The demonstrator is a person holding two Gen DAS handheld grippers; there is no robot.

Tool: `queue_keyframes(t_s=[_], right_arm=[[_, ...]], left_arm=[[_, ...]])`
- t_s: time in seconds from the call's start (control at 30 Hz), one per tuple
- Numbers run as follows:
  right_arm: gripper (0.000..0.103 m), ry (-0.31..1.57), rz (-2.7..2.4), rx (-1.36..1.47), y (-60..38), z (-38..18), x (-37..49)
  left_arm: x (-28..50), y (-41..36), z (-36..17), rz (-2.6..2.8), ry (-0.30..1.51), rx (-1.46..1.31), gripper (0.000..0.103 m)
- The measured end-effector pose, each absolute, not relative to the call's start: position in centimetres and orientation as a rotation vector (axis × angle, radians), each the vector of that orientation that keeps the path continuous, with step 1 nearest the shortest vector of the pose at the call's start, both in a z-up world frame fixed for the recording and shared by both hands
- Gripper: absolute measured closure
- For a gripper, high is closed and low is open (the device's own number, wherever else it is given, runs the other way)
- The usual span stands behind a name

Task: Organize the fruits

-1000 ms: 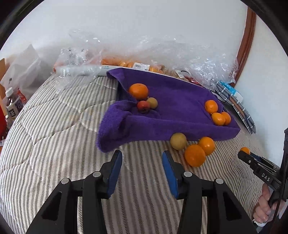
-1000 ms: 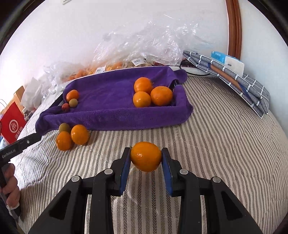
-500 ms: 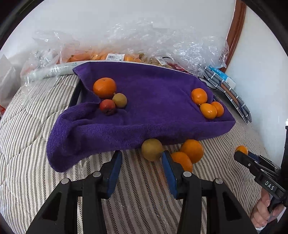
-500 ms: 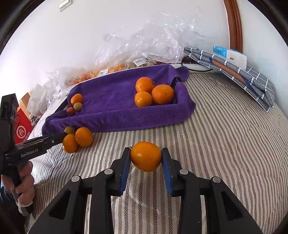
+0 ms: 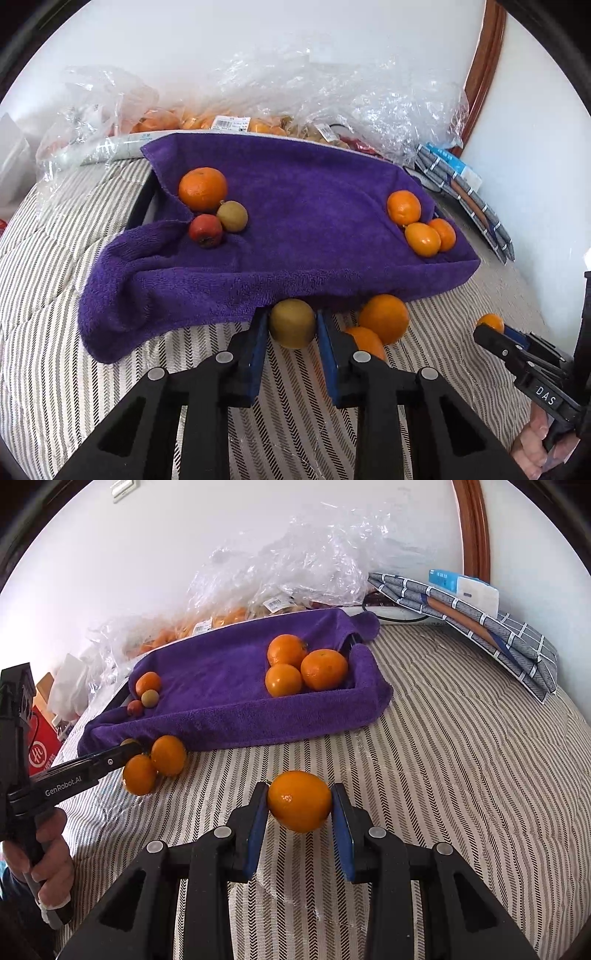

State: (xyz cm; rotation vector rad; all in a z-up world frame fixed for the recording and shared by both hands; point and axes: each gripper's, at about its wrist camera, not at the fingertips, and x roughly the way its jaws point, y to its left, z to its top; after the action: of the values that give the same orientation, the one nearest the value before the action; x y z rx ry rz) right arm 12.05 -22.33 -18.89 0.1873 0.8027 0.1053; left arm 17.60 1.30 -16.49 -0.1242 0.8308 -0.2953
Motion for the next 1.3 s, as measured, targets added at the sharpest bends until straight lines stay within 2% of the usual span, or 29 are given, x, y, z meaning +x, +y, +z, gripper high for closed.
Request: queue_keyframes(t_s=[0.43, 0.83, 1.03, 1.3], right_arm=[[0.069, 0.775, 0.077, 0.146, -21.8, -17.9, 11.3], [0.069, 0.653, 0.163, 0.148, -20.7, -12.6, 15.1], [0.069, 0.661, 0.214, 0.128, -19.4, -12.9, 18.9], [0.069, 0.717, 0.278, 0.145, -18.4, -15.8, 21.5]], left_arm=[[15.1, 3.8, -14.8, -0.259, 0.71, -0.198, 0.078], [15.9, 7.3, -12.5, -0.159, 0.662, -0.243, 0.078], [19.3, 7.6, -11.5, -0.18, 0.67, -0.28, 0.077], [21.1, 7.0, -13.7, -0.231, 0.703, -0.321, 0.078]])
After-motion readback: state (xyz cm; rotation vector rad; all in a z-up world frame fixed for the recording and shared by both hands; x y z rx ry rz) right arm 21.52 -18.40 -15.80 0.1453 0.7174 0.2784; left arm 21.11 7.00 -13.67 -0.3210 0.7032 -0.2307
